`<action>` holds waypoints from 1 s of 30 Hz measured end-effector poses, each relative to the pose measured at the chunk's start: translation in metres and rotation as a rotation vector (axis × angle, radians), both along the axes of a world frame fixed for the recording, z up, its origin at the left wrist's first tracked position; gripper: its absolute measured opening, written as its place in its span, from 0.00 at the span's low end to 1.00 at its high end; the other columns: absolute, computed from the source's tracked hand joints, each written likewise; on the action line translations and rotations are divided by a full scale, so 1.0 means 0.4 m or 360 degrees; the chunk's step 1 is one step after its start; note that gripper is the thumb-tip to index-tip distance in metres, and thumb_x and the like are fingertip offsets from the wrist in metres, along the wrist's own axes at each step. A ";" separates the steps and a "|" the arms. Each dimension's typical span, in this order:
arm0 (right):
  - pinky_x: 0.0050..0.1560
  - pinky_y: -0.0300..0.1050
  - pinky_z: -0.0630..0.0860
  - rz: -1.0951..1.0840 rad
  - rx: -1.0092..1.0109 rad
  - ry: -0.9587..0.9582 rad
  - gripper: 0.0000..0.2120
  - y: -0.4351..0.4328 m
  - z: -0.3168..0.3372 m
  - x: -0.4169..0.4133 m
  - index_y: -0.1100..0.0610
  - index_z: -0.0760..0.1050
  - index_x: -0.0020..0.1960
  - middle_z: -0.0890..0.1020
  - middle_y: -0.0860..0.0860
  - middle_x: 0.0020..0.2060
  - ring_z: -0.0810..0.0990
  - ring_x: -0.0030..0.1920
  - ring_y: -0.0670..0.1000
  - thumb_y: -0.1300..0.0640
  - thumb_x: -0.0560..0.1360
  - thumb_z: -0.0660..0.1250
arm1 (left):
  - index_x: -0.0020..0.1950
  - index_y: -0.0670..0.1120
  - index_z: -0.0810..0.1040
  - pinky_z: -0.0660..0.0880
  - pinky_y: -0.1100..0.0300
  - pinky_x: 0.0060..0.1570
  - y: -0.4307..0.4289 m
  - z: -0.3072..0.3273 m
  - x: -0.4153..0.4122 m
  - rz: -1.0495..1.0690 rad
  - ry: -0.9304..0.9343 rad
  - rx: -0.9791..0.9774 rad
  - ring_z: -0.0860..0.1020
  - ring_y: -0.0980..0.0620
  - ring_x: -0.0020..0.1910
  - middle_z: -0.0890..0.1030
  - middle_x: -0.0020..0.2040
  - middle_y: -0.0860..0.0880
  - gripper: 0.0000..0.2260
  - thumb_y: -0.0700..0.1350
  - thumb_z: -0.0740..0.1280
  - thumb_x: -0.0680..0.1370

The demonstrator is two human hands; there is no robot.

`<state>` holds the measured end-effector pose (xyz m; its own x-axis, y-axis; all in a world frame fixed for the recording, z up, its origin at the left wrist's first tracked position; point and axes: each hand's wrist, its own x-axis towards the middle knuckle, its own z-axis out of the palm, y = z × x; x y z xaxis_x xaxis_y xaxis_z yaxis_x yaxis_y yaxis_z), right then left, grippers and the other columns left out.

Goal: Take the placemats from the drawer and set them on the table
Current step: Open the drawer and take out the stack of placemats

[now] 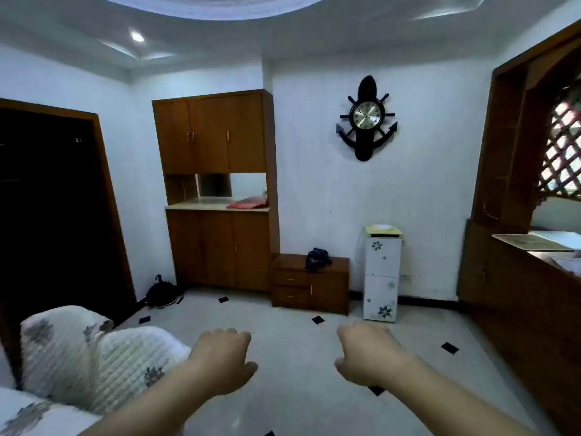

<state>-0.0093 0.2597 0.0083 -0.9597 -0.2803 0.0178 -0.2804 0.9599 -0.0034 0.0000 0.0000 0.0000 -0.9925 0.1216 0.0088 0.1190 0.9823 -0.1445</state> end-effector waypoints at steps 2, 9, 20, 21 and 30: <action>0.46 0.49 0.67 -0.0025 0.0011 -0.0004 0.11 0.001 0.010 -0.016 0.53 0.72 0.52 0.76 0.53 0.52 0.75 0.53 0.56 0.48 0.74 0.62 | 0.57 0.51 0.72 0.69 0.52 0.48 0.001 -0.002 -0.017 0.0018 0.0011 0.0010 0.74 0.48 0.48 0.77 0.52 0.49 0.19 0.63 0.61 0.77; 0.50 0.51 0.71 0.0028 0.0040 -0.0039 0.11 0.067 -0.013 -0.228 0.52 0.73 0.52 0.77 0.54 0.52 0.75 0.53 0.57 0.47 0.73 0.63 | 0.55 0.52 0.72 0.70 0.52 0.48 0.066 -0.047 -0.199 0.0115 -0.0001 0.0055 0.72 0.50 0.44 0.75 0.47 0.51 0.18 0.64 0.62 0.76; 0.46 0.50 0.68 0.0034 0.0030 -0.0127 0.10 -0.022 -0.042 -0.603 0.52 0.67 0.48 0.77 0.54 0.53 0.75 0.54 0.58 0.47 0.74 0.61 | 0.58 0.49 0.72 0.71 0.50 0.53 0.022 -0.073 -0.583 0.0047 -0.0085 0.0030 0.76 0.45 0.52 0.78 0.54 0.47 0.19 0.62 0.61 0.77; 0.46 0.49 0.67 0.0016 0.0033 -0.0122 0.10 -0.036 -0.041 -0.649 0.52 0.69 0.49 0.77 0.55 0.54 0.76 0.55 0.58 0.47 0.74 0.61 | 0.59 0.49 0.72 0.71 0.50 0.52 0.012 -0.070 -0.636 0.0030 -0.0079 0.0037 0.76 0.45 0.52 0.78 0.54 0.47 0.19 0.62 0.61 0.78; 0.49 0.52 0.68 -0.0122 0.0047 -0.0096 0.11 -0.122 0.015 -0.996 0.52 0.68 0.51 0.77 0.55 0.53 0.75 0.54 0.58 0.46 0.75 0.61 | 0.56 0.49 0.73 0.73 0.54 0.48 -0.070 -0.028 -1.042 -0.0078 -0.0040 0.0169 0.74 0.48 0.45 0.77 0.50 0.48 0.16 0.60 0.63 0.78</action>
